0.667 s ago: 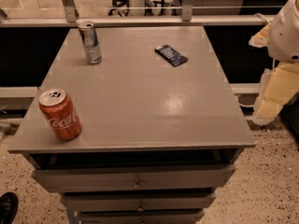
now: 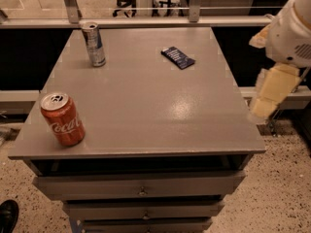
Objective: Pick redbull can
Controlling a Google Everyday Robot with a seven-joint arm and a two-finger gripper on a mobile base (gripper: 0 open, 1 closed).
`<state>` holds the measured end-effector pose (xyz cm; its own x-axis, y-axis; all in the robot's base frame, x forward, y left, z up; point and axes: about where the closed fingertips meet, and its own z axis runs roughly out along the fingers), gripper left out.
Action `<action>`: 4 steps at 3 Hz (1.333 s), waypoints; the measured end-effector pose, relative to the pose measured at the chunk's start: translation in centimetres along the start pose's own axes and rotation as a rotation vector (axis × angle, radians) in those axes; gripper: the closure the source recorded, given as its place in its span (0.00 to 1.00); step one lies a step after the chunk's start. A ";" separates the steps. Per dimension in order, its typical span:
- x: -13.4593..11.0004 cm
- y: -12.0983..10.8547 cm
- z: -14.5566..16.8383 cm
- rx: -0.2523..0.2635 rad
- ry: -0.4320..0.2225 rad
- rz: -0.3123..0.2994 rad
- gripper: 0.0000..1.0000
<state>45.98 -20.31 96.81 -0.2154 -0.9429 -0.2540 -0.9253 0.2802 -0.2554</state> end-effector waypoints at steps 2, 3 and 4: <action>-8.8 -6.8 7.0 0.036 -0.232 0.042 0.00; -14.4 -9.5 9.0 0.084 -0.361 0.075 0.00; -14.4 -9.5 9.0 0.084 -0.361 0.075 0.00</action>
Offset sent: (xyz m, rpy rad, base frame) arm 0.1750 0.1313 -0.0317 0.3937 -0.1762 0.0019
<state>60.67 -7.79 94.47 -0.1435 -0.7992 -0.5837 -0.8794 0.3735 -0.2952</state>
